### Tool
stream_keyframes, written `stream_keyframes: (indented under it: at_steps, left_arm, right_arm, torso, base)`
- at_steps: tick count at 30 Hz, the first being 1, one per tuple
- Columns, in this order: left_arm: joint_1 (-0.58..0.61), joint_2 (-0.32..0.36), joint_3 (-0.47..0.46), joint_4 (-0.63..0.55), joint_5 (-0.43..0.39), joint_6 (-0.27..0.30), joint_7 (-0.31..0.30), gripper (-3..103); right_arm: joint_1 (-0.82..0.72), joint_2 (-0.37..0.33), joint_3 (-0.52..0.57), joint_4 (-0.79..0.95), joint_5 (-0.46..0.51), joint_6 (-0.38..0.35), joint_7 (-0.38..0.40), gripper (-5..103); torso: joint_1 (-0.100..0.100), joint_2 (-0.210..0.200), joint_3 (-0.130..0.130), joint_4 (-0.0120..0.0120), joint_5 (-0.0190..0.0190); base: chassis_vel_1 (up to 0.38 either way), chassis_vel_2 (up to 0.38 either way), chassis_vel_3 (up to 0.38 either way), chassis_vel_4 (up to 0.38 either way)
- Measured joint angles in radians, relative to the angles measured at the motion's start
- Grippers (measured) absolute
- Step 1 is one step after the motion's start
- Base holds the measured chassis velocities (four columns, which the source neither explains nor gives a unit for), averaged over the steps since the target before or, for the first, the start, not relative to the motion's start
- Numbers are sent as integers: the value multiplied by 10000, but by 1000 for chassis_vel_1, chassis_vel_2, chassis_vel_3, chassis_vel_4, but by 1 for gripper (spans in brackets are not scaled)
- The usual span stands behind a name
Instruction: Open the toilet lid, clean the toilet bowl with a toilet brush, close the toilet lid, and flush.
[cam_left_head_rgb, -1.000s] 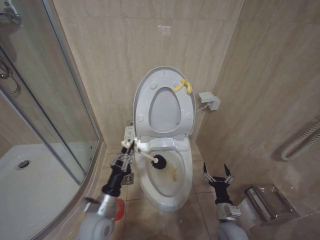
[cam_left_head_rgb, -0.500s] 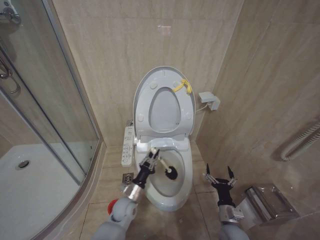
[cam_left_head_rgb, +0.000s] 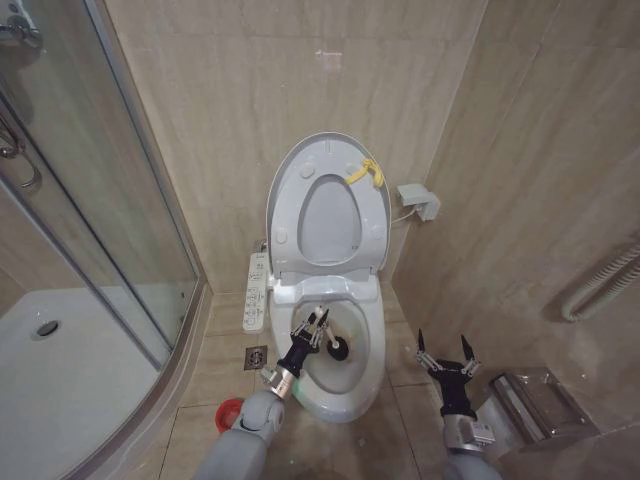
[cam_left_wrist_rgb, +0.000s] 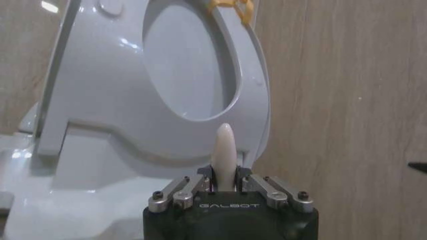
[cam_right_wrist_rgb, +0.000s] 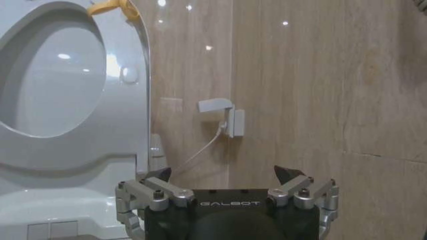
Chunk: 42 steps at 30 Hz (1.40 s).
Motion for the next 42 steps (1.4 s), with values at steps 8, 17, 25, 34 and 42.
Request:
stream_keyframes:
  at_steps: [8, 17, 25, 34, 42]
  left_arm:
    - [-148, -234, 133, 381, -99, -40, 2, 21]
    - [511, -29, 633, -1713, -1012, 319, 278, 22]
    - [772, 106, 555, -1542, -847, 321, 406, 22]
    - [-36, -445, 281, 313, -978, -201, 783, 22]
    - [-413, -863, 547, -73, -1735, -180, 1304, 22]
  right_arm:
    - [112, -86, -61, -143, 6, 3, -7, 100]
    - [180, -176, -49, -208, 19, 6, -9, 100]
    - [226, -152, -78, -281, 23, 16, -23, 100]
    - [309, -91, -185, -385, -46, 36, -64, 100]
    - [298, -181, -134, -420, -25, 48, -63, 100]
  torso:
    - [1, -2, 3, -2, -1]
    - [1, -1, 2, -5, -3]
    - [0, -1, 1, 0, -2]
    - [0, -2, 2, -1, 0]
    - [1, -3, 3, -5, -1]
  base:
    - [0, 0, 0, 0]
    - [0, 0, 0, 0]
    - [0, 0, 0, 0]
    - [0, 0, 0, 0]
    - [0, 0, 0, 0]
